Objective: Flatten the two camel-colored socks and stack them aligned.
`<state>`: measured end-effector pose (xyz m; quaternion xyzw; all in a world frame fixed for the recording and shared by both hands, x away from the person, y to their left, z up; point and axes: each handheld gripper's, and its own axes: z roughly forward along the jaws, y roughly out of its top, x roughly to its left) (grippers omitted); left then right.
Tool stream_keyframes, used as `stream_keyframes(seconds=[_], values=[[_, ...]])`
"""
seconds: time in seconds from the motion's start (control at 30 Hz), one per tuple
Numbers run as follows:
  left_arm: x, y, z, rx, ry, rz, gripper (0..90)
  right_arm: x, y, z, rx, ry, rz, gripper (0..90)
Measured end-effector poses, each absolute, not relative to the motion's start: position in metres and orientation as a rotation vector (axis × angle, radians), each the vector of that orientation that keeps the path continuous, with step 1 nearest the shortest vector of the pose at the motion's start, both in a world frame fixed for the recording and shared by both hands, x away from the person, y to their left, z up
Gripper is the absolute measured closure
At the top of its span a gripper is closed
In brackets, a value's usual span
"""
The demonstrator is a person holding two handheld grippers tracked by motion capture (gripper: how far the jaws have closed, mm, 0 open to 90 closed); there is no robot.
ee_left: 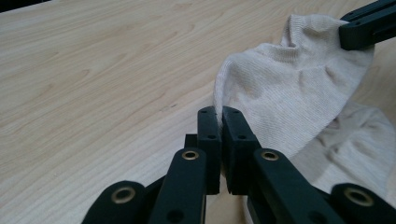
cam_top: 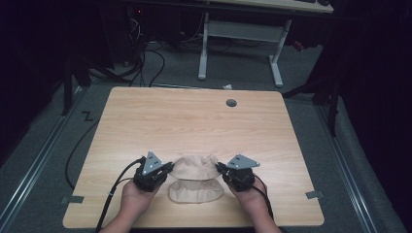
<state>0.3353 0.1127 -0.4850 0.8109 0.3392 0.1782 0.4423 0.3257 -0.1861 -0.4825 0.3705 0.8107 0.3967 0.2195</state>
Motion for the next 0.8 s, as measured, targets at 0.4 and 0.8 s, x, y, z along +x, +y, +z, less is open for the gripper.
stream_keyframes(seconds=[0.4,0.8], values=[[0.314,0.110,-0.489,2.070,0.820,0.376,86.3,0.301,-0.194,-0.487,1.015,2.274,1.097,85.5],[0.291,0.108,-0.497,2.140,0.818,0.350,86.3,0.284,-0.188,-0.497,1.007,2.346,1.071,85.4]])
